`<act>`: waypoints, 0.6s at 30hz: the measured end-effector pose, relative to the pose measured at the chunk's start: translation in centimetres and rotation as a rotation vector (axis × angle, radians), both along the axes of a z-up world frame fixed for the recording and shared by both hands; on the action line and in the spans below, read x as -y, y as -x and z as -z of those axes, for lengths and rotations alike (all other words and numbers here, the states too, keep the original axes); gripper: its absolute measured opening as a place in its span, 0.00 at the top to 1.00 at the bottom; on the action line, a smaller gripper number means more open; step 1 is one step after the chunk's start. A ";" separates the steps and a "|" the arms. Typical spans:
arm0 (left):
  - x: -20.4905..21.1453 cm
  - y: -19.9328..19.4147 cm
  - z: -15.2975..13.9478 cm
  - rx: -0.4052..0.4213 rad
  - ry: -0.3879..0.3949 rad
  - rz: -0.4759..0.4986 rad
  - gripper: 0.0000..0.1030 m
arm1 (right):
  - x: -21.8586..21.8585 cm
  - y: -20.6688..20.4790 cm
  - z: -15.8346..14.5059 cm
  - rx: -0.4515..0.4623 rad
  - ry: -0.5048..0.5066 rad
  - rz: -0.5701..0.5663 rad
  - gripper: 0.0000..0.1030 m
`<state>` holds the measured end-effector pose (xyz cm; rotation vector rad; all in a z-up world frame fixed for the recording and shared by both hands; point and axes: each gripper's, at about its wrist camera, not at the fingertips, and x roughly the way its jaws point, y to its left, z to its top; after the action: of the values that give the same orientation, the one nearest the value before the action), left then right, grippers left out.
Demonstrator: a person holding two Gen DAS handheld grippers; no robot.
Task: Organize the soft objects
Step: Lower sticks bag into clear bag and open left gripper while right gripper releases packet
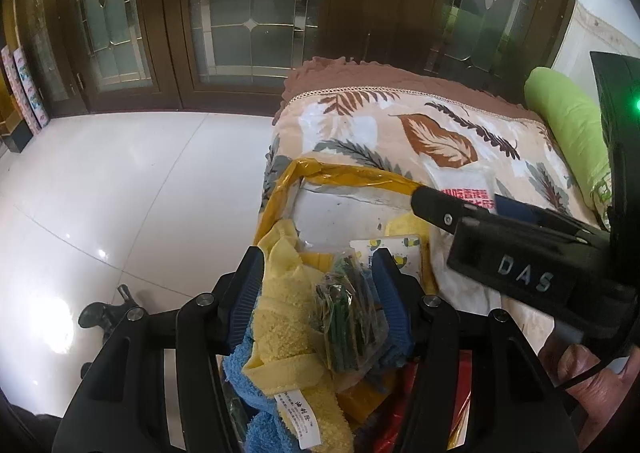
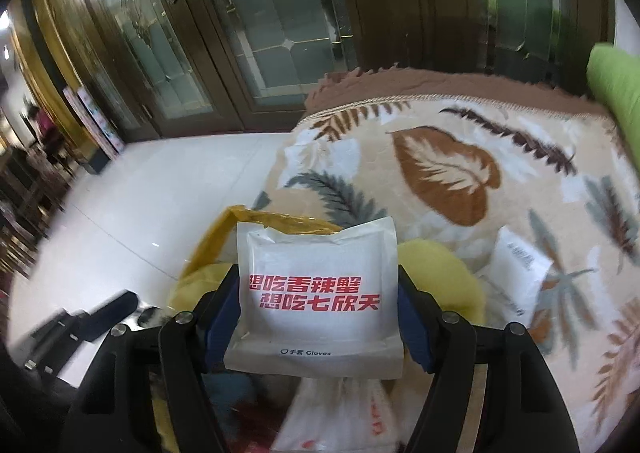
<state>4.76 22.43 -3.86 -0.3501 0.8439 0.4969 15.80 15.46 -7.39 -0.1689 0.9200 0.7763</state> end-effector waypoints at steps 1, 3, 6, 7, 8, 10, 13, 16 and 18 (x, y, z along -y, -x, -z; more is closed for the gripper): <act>0.0 0.0 0.0 0.000 -0.003 0.001 0.45 | 0.1 -0.1 0.0 -0.019 -0.021 0.003 0.30; 0.1 0.0 0.0 -0.006 -0.013 0.003 0.45 | 0.2 -0.6 0.0 -0.053 -0.052 0.019 0.30; 0.1 0.0 0.0 -0.012 -0.019 0.005 0.45 | -0.1 -1.1 0.4 -0.078 -0.033 0.031 0.30; 0.1 0.0 0.0 -0.012 -0.019 0.006 0.45 | -0.4 -1.2 0.6 -0.080 -0.013 0.026 0.30; 0.1 0.0 0.0 -0.010 -0.021 0.006 0.45 | -0.9 -1.1 0.7 -0.067 0.032 0.011 0.30; 0.2 0.1 -0.1 -0.007 -0.022 0.007 0.45 | -2.0 -0.7 0.9 -0.021 0.117 -0.018 0.29; 0.3 0.1 -0.1 -0.006 -0.025 0.013 0.45 | -3.5 -0.1 1.0 0.021 0.199 -0.069 0.29; 0.3 0.2 0.1 -0.010 -0.020 0.012 0.45 | -3.9 0.2 0.4 0.034 0.178 -0.082 0.29; 0.2 0.2 0.2 -0.013 -0.015 0.012 0.45 | -3.9 0.3 0.2 0.040 0.171 -0.084 0.29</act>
<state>4.60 22.27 -4.08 -0.3280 0.8538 0.4944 15.53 19.33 -7.56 -0.3735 0.9462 0.7695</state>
